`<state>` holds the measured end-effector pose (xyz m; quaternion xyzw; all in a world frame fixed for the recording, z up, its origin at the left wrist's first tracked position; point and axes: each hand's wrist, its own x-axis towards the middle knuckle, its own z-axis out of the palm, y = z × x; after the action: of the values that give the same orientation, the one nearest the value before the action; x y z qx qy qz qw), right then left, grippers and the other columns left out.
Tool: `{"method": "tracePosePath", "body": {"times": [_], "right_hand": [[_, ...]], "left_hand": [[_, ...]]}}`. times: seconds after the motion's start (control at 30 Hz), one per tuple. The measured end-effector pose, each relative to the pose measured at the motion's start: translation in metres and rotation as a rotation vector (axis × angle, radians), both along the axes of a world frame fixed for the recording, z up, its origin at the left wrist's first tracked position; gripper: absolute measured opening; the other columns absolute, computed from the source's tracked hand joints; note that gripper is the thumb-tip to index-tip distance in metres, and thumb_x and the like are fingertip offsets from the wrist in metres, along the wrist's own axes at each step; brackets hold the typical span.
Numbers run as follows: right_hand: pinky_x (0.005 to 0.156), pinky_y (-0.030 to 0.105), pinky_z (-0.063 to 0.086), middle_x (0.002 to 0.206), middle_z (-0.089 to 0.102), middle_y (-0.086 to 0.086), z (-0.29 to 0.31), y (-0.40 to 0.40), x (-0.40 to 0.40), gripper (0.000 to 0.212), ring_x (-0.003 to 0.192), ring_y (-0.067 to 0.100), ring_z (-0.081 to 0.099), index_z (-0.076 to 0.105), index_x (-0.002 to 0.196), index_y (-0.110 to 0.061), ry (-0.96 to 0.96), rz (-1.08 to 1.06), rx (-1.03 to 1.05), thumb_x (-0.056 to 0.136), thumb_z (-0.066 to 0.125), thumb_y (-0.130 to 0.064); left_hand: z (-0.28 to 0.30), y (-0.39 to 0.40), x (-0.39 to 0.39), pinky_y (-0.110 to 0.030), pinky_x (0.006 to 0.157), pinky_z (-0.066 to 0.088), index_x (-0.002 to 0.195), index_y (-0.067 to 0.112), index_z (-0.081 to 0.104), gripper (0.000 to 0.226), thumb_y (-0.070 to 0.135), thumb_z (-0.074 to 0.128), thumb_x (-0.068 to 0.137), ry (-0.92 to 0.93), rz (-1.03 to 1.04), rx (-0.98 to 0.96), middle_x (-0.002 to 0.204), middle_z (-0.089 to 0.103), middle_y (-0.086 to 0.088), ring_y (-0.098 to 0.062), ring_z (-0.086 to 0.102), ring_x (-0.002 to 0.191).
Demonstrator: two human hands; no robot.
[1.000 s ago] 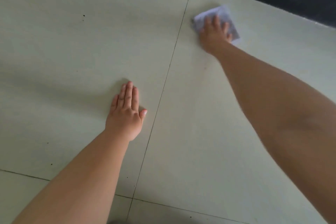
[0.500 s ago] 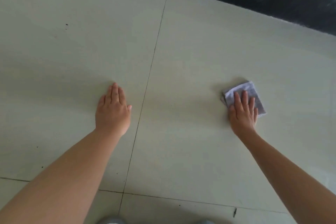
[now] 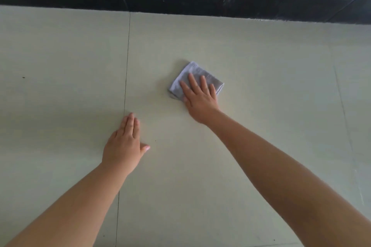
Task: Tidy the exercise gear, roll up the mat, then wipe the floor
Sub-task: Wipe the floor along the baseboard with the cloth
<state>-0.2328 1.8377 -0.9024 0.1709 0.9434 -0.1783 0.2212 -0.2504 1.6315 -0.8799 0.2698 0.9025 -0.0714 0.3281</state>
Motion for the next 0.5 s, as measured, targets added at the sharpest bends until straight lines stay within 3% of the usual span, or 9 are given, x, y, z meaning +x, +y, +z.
{"method": "tracePosePath", "body": {"times": [0.03,0.07,0.1,0.17,0.2,0.27,0.37,0.43,0.5], "right_hand": [[0.118,0.042,-0.002,0.159,-0.008,-0.003,0.0,-0.006,0.021,0.052,0.147,0.025,-0.01,0.006,0.149,-0.032,-0.001,0.066,-0.013,0.099,0.01,-0.043],[0.118,0.042,-0.002,0.159,-0.006,-0.003,-0.001,-0.004,0.044,0.06,0.146,0.023,-0.01,0.008,0.149,-0.033,-0.015,0.109,-0.025,0.091,0.001,-0.049],[0.118,0.042,0.0,0.16,-0.002,-0.002,-0.003,0.006,0.066,0.073,0.146,0.022,-0.008,0.012,0.149,-0.031,-0.027,0.102,-0.021,0.081,-0.005,-0.053],[0.118,0.043,0.006,0.159,0.007,0.004,-0.006,0.051,0.095,0.079,0.147,0.029,0.001,0.02,0.148,-0.026,-0.036,-0.126,0.055,0.077,-0.003,-0.052],[0.117,0.042,0.007,0.159,0.007,0.005,-0.006,0.081,0.104,0.068,0.147,0.03,0.004,0.02,0.148,-0.025,-0.04,-0.303,0.107,0.086,0.005,-0.05],[0.118,0.043,0.006,0.16,0.003,0.002,-0.002,0.138,0.108,0.05,0.147,0.029,0.001,0.015,0.149,-0.026,-0.04,-0.6,0.151,0.101,0.022,-0.035],[0.117,0.048,0.002,0.16,-0.004,0.0,0.004,0.188,0.079,0.049,0.147,0.032,-0.006,0.009,0.15,-0.027,-0.079,-0.815,0.143,0.102,0.02,-0.028],[0.117,0.048,0.0,0.16,-0.006,-0.001,0.002,0.189,0.042,0.049,0.146,0.032,-0.008,0.007,0.15,-0.026,-0.078,-0.815,0.145,0.102,0.018,-0.029],[0.117,0.048,0.0,0.16,-0.007,-0.001,-0.003,0.167,-0.005,0.049,0.146,0.033,-0.008,0.007,0.15,-0.027,-0.037,-0.659,0.127,0.102,0.018,-0.028]], "left_hand": [[0.001,0.002,-0.004,-0.045,0.078,0.056,0.117,-0.021,0.055,0.085,0.029,0.089,0.057,0.037,-0.021,0.009,0.126,0.053,-0.037,-0.045,0.06,0.112],[0.004,0.005,-0.007,-0.046,0.078,0.055,0.114,-0.019,0.058,0.079,0.028,0.088,0.058,0.038,-0.005,0.009,0.123,0.057,-0.035,-0.045,0.062,0.109],[0.006,0.008,-0.011,-0.045,0.087,0.052,0.121,-0.017,0.054,0.076,0.03,0.082,0.068,0.046,0.016,0.022,0.131,0.052,-0.033,-0.043,0.057,0.117],[0.005,0.017,-0.017,-0.042,0.107,0.037,0.139,-0.011,0.035,0.081,0.035,0.068,0.082,0.085,-0.004,0.126,0.15,0.03,-0.026,-0.036,0.035,0.138],[0.001,0.021,-0.02,-0.04,0.114,0.028,0.144,-0.008,0.023,0.086,0.038,0.064,0.084,0.078,-0.011,0.14,0.155,0.016,-0.023,-0.032,0.021,0.145],[-0.005,0.031,-0.027,-0.035,0.119,0.014,0.149,-0.003,0.004,0.095,0.046,0.058,0.087,0.008,-0.001,0.062,0.158,-0.007,-0.017,-0.027,0.0,0.149],[-0.012,0.038,-0.031,-0.032,0.12,0.008,0.148,-0.002,-0.009,0.099,0.05,0.051,0.089,-0.04,0.005,-0.035,0.156,-0.02,-0.016,-0.026,-0.012,0.148],[-0.013,0.038,-0.032,-0.032,0.12,0.004,0.147,-0.002,-0.013,0.099,0.052,0.046,0.091,-0.062,-0.001,-0.077,0.155,-0.024,-0.018,-0.028,-0.016,0.147],[-0.013,0.038,-0.033,-0.032,0.12,0.001,0.147,-0.003,-0.016,0.098,0.053,0.042,0.092,-0.07,-0.022,-0.102,0.153,-0.027,-0.019,-0.029,-0.018,0.146]]}}
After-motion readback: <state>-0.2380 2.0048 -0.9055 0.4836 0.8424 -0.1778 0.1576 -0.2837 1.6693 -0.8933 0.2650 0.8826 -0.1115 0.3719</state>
